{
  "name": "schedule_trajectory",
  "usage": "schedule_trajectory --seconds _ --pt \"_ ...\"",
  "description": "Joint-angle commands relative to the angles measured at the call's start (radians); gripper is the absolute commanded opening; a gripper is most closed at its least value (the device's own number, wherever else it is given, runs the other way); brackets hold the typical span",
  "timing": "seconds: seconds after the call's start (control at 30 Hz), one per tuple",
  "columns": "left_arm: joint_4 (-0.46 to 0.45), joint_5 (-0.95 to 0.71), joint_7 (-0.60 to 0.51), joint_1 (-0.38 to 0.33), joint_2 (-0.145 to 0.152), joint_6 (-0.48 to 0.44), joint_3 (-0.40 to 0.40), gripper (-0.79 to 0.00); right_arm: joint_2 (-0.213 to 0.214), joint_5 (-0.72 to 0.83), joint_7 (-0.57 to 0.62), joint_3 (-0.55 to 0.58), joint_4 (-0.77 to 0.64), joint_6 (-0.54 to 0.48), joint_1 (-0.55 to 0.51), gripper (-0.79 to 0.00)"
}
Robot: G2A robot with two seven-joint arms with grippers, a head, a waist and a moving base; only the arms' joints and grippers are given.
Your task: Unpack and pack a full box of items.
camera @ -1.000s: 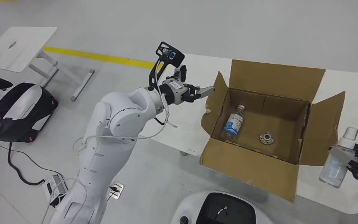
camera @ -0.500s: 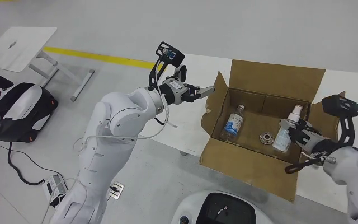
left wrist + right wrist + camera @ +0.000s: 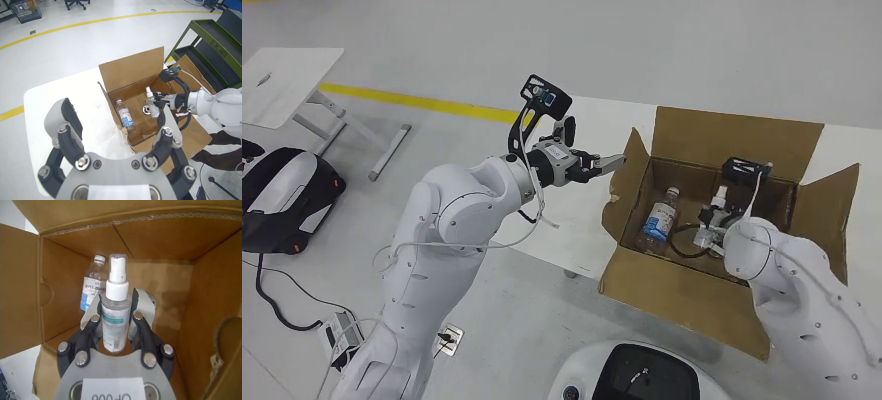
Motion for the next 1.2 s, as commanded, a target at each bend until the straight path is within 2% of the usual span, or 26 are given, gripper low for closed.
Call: schedule_trajectory --seconds 0.0,0.2,0.27,0.33,0.37,0.47,0.5,0.57,0.7,0.77,0.8,0.83,0.87,0.9,1.0,1.17 --pt "0.0 0.0 0.0 0.0 0.0 0.0 0.0 0.0 -0.01 0.005 -0.001 -0.016 0.056 0.001 0.02 -0.785" --pt "0.0 0.0 0.0 0.0 0.0 0.0 0.0 0.0 -0.039 0.009 0.012 -0.059 0.189 -0.012 0.073 -0.785" --pt "0.0 0.0 0.0 0.0 0.0 0.0 0.0 0.0 -0.047 0.004 0.012 -0.069 0.216 -0.012 0.084 -0.665" --pt "0.0 0.0 0.0 0.0 0.0 0.0 0.0 0.0 -0.054 0.006 0.011 -0.072 0.233 -0.011 0.091 -0.397" --pt "0.0 0.0 0.0 0.0 0.0 0.0 0.0 0.0 -0.057 0.006 0.012 -0.073 0.238 -0.012 0.094 -0.234" --pt "0.0 0.0 0.0 0.0 0.0 0.0 0.0 0.0 -0.064 0.001 0.016 -0.073 0.246 -0.015 0.099 -0.135" --pt "0.0 0.0 0.0 0.0 0.0 0.0 0.0 0.0 -0.065 -0.004 0.017 -0.071 0.244 -0.017 0.099 -0.132" --pt "0.0 0.0 0.0 0.0 0.0 0.0 0.0 0.0 -0.067 -0.014 0.026 -0.068 0.234 -0.026 0.098 -0.231" --pt "0.0 0.0 0.0 0.0 0.0 0.0 0.0 0.0 -0.066 -0.031 0.037 -0.045 0.213 -0.036 0.085 -0.249" --pt "0.0 0.0 0.0 0.0 0.0 0.0 0.0 0.0 -0.065 -0.026 0.047 -0.028 0.187 -0.047 0.079 -0.342" --pt "0.0 0.0 0.0 0.0 0.0 0.0 0.0 0.0 -0.065 -0.013 0.053 -0.013 0.161 -0.053 0.074 -0.434" --pt "0.0 0.0 0.0 0.0 0.0 0.0 0.0 0.0 -0.062 -0.01 0.059 0.004 0.129 -0.058 0.067 -0.563" --pt "0.0 0.0 0.0 0.0 0.0 0.0 0.0 0.0 -0.058 -0.001 0.069 0.024 0.086 -0.069 0.056 -0.754" --pt "0.0 0.0 0.0 0.0 0.0 0.0 0.0 0.0 -0.052 0.011 0.085 0.049 0.035 -0.085 0.042 -0.785" --pt "0.0 0.0 0.0 0.0 0.0 0.0 0.0 0.0 -0.03 0.009 0.127 0.137 -0.119 -0.133 -0.01 -0.785" --pt "0.0 0.0 0.0 0.0 0.0 0.0 0.0 0.0 0.001 0.124 0.162 0.33 -0.357 -0.281 -0.109 -0.785"
